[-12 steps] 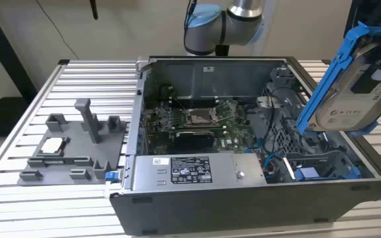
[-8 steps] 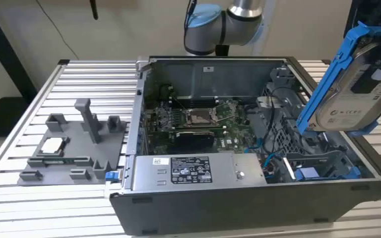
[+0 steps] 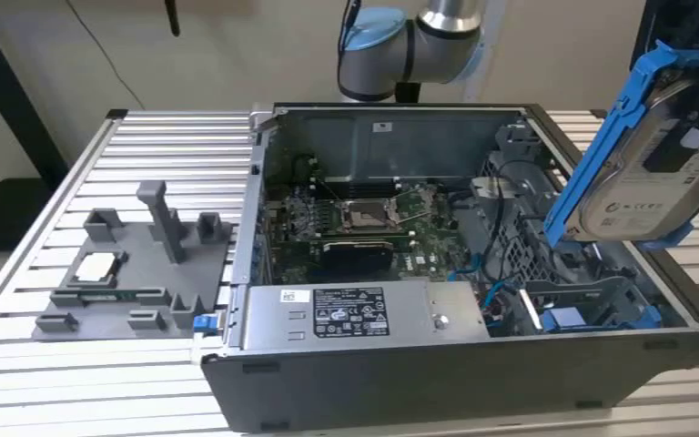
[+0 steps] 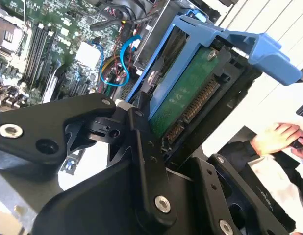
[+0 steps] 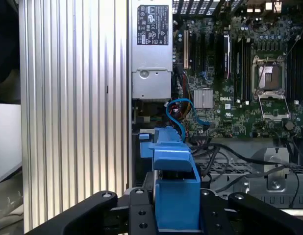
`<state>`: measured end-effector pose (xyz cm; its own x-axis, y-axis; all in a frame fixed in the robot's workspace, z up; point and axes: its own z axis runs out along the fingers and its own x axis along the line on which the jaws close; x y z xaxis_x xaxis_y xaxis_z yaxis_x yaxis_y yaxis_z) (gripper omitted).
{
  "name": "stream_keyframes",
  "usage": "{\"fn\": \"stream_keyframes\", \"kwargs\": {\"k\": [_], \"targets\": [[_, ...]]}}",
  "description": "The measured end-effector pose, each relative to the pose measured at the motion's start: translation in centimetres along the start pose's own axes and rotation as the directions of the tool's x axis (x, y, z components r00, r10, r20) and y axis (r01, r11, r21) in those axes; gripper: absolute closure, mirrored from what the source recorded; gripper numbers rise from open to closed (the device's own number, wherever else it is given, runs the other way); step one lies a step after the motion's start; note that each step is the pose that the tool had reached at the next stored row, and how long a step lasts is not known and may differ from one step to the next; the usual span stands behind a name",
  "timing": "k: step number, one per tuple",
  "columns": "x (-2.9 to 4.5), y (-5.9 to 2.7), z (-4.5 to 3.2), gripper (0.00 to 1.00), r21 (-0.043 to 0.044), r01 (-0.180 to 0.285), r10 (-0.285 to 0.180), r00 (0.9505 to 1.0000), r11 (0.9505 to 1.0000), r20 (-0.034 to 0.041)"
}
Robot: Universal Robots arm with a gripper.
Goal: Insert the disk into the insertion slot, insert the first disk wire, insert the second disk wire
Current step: 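Insert the disk into the insertion slot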
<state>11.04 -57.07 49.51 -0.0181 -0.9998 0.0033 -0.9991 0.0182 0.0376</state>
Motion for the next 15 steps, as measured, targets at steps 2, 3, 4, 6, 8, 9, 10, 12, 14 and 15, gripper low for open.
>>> {"fn": "stream_keyframes", "kwargs": {"k": [2, 3, 4, 6, 8, 9, 10, 12, 14, 15], "targets": [[0.00, -0.02, 0.18, 0.67, 0.0000, 0.000, 0.000, 1.0000, 1.0000, -0.0001], [0.00, -0.04, 0.31, 0.67, 0.0000, 0.000, 0.000, 1.0000, 1.0000, -0.0001], [0.00, -0.07, 0.45, 0.67, 0.0000, 0.000, 0.000, 1.0000, 1.0000, -0.0001], [-0.01, -0.13, 0.74, 0.67, 0.0000, 0.000, 0.000, 1.0000, 1.0000, -0.0002], [-0.01, -0.22, 1.03, 0.67, 0.0000, 0.000, 0.000, 1.0000, 1.0000, -0.0002], [-0.01, -0.26, 1.18, 0.67, 0.0000, 0.000, 0.000, 1.0000, 1.0000, -0.0001], [-0.01, -0.30, 1.31, 0.67, 0.0000, 0.000, 0.000, 1.0000, 1.0000, -0.0001], [-0.01, -0.40, 1.57, 0.67, 0.0000, 0.000, 0.000, 1.0000, 1.0000, -0.0001], [-0.02, -0.51, 1.86, 0.67, 0.0000, 0.000, 0.000, 1.0000, 1.0000, 0.0000], [-0.02, -0.58, 2.01, 0.67, 0.0000, 0.000, 0.000, 1.0000, 1.0000, 0.0000]]}}
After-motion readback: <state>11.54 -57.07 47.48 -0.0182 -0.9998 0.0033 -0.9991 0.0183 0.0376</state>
